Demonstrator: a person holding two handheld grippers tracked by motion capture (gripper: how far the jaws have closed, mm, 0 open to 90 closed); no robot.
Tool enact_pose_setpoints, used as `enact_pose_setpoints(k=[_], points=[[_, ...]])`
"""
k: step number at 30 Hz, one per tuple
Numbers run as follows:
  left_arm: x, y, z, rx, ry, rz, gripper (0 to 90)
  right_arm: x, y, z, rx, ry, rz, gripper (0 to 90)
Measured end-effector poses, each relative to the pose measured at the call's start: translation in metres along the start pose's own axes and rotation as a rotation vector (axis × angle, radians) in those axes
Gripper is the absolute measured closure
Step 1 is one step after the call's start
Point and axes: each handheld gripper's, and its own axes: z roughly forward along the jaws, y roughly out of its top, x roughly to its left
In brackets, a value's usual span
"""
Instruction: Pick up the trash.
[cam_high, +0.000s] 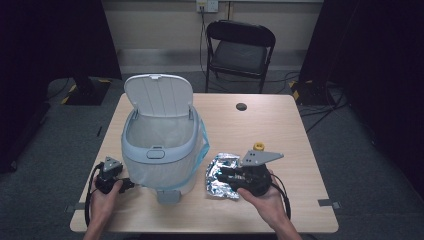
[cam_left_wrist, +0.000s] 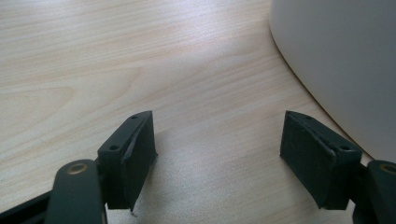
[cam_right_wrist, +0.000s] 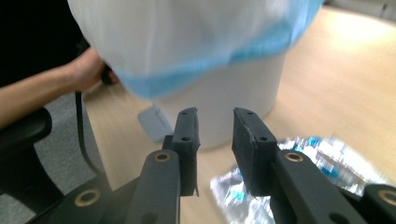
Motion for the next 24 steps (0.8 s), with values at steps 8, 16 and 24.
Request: enact_pose_setpoints(k=[8, 16, 24], points=[[0.000, 0.000, 0.000, 0.000, 0.000, 0.000, 26.0, -0.010, -0.049, 0.013, 0.089, -0.054, 0.074, 69.3], [0.000, 0.000, 0.000, 0.000, 0.000, 0.000, 26.0, -0.022, -0.085, 0.018, 0.132, -0.133, 0.146, 68.3], [0.000, 0.000, 0.000, 0.000, 0.000, 0.001, 26.0, -0.028, -0.099, 0.025, 0.169, -0.194, 0.155, 63.3]])
